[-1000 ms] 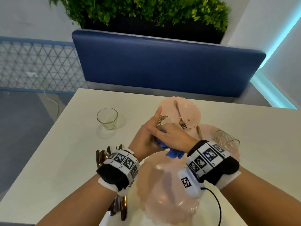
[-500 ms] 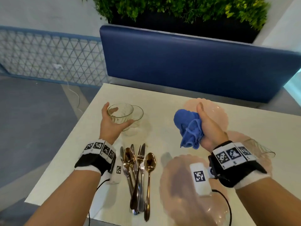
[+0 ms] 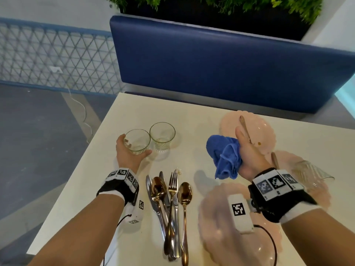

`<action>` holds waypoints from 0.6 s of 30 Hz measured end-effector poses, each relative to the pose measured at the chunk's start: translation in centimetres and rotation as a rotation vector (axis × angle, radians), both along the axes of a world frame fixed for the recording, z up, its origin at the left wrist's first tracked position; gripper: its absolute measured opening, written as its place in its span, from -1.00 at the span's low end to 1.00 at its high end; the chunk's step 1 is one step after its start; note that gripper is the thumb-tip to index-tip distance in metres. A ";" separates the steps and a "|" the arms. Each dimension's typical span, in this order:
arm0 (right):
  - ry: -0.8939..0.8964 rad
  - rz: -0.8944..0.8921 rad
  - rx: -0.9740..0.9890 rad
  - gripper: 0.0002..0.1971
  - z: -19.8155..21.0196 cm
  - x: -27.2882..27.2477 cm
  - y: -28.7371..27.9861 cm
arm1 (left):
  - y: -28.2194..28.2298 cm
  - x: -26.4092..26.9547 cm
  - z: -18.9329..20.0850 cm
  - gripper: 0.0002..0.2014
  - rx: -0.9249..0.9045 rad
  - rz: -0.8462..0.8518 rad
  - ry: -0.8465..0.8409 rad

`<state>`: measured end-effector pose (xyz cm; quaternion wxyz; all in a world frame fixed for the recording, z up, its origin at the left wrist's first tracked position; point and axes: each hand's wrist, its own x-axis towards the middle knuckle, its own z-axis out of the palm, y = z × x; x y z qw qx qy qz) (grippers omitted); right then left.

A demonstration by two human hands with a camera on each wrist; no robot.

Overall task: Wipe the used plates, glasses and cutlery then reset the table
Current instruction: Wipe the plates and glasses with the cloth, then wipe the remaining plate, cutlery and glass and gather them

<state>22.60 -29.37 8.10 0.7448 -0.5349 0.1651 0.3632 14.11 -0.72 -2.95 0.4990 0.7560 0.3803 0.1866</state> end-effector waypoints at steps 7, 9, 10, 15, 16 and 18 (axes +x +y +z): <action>0.037 -0.023 0.064 -0.31 -0.7 0.0 -0.5 | -2.6 -2.0 3.2 0.13 -0.028 -0.031 0.018; -0.007 -0.070 0.157 -0.26 -0.8 -0.6 -1.4 | -4.1 -1.7 4.8 -0.18 0.133 -0.003 -0.128; -0.031 -0.088 0.236 -0.24 -0.9 -0.8 -1.6 | -5.0 -1.2 5.5 -0.36 0.207 -0.035 -0.188; -0.083 -0.198 0.104 -0.33 -2.2 -0.5 -6.6 | -12.2 4.3 7.5 -0.76 0.319 -0.503 -0.177; -0.116 -0.217 0.062 -0.32 -1.9 -0.6 -8.0 | -13.8 5.9 7.3 -0.77 0.340 -0.606 -0.151; -0.161 -0.237 0.047 -0.33 -1.3 -0.5 -11.1 | -16.7 9.4 6.5 -0.76 0.397 -0.783 -0.072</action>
